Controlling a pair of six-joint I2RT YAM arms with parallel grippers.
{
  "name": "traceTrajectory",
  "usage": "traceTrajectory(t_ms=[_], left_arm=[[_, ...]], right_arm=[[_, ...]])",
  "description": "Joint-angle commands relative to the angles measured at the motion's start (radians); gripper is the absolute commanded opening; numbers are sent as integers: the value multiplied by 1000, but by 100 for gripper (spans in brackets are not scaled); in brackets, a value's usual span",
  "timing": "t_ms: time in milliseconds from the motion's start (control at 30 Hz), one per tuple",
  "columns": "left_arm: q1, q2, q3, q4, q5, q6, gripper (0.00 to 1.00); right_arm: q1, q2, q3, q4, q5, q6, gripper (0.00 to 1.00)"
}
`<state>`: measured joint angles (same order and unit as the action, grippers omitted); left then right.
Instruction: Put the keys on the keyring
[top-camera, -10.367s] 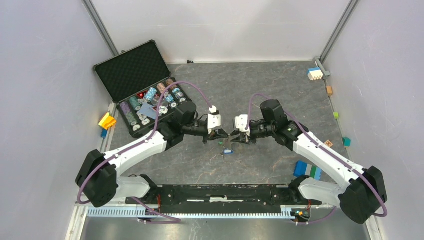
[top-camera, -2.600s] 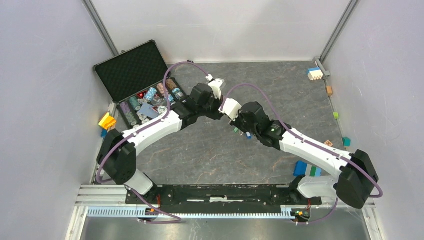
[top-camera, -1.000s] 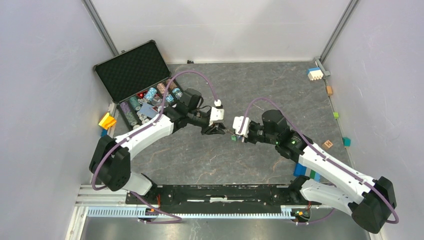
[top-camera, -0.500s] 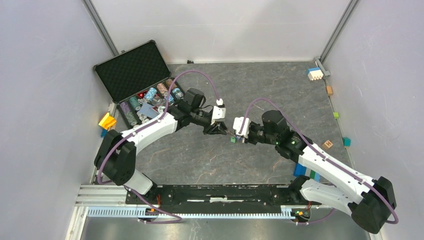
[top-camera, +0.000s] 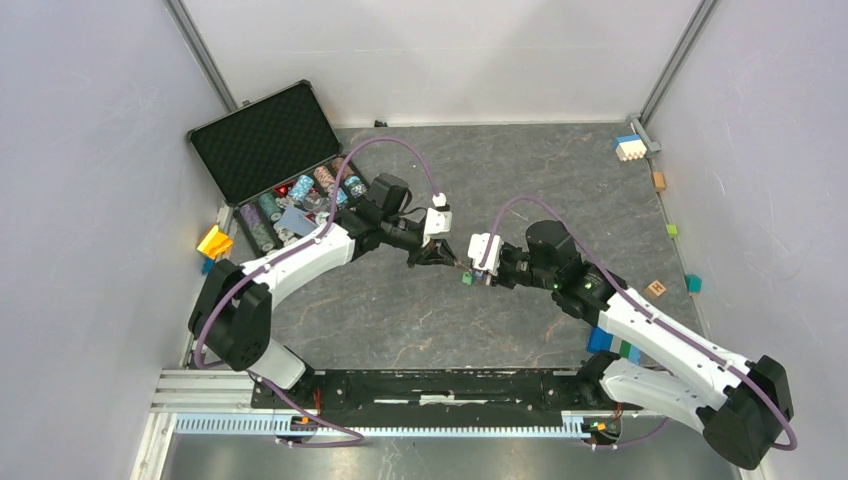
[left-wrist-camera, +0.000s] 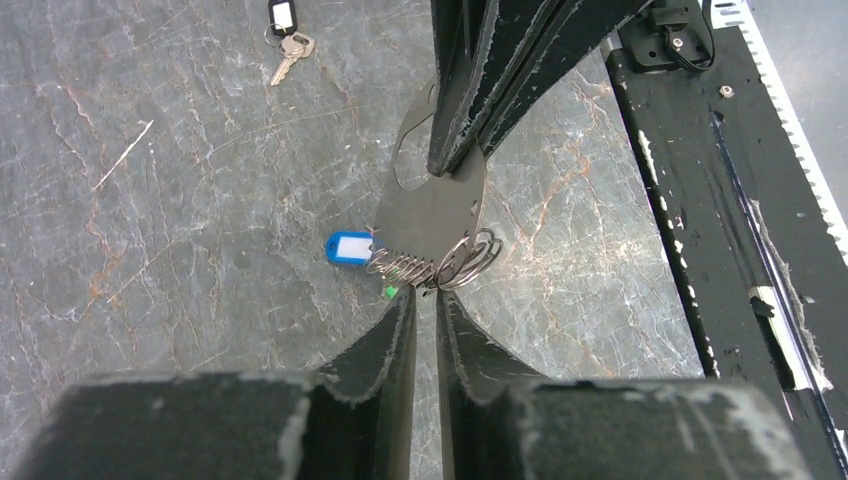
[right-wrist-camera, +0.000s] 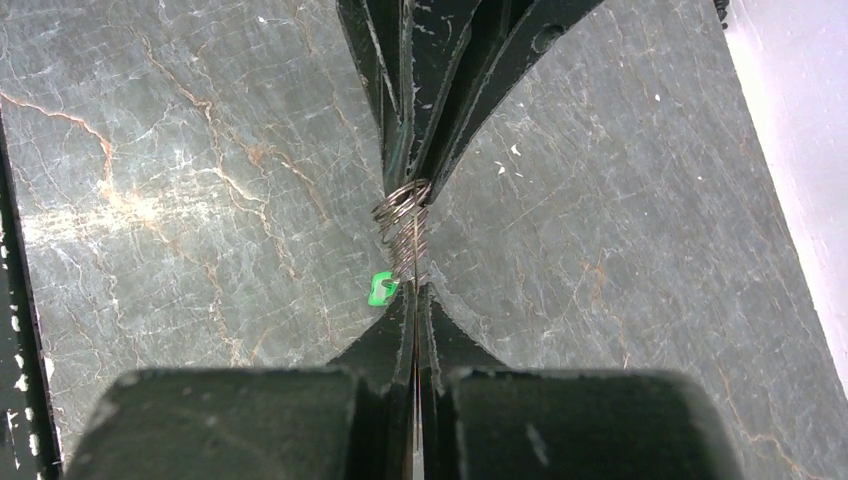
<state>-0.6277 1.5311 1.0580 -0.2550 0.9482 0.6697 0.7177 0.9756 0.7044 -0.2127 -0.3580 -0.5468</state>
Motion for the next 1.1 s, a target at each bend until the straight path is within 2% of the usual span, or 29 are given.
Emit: traceTrajectory(t_ms=[0, 200, 333, 433, 633, 833, 967, 1067], left_arm=[[3, 15, 42, 19, 53, -44, 22], [3, 36, 45, 24, 72, -44, 37], [3, 46, 37, 62, 90, -72, 39], [3, 42, 36, 72, 89, -74, 33], [12, 25, 34, 77, 65, -97, 5], [20, 7, 43, -17, 28, -45, 2], [20, -1, 55, -55, 44, -42, 2], [20, 0, 94, -154, 73, 19, 2]], right_arm=[[-6, -30, -4, 26, -1, 0, 0], [-8, -26, -5, 30, -6, 2, 0], [-10, -24, -8, 30, -5, 4, 0], [-12, -25, -13, 28, 1, -1, 0], [-18, -26, -23, 24, 13, -6, 0], [-26, -22, -19, 20, 36, -10, 0], [-27, -7, -14, 10, 51, -13, 0], [-28, 8, -14, 4, 91, -17, 0]])
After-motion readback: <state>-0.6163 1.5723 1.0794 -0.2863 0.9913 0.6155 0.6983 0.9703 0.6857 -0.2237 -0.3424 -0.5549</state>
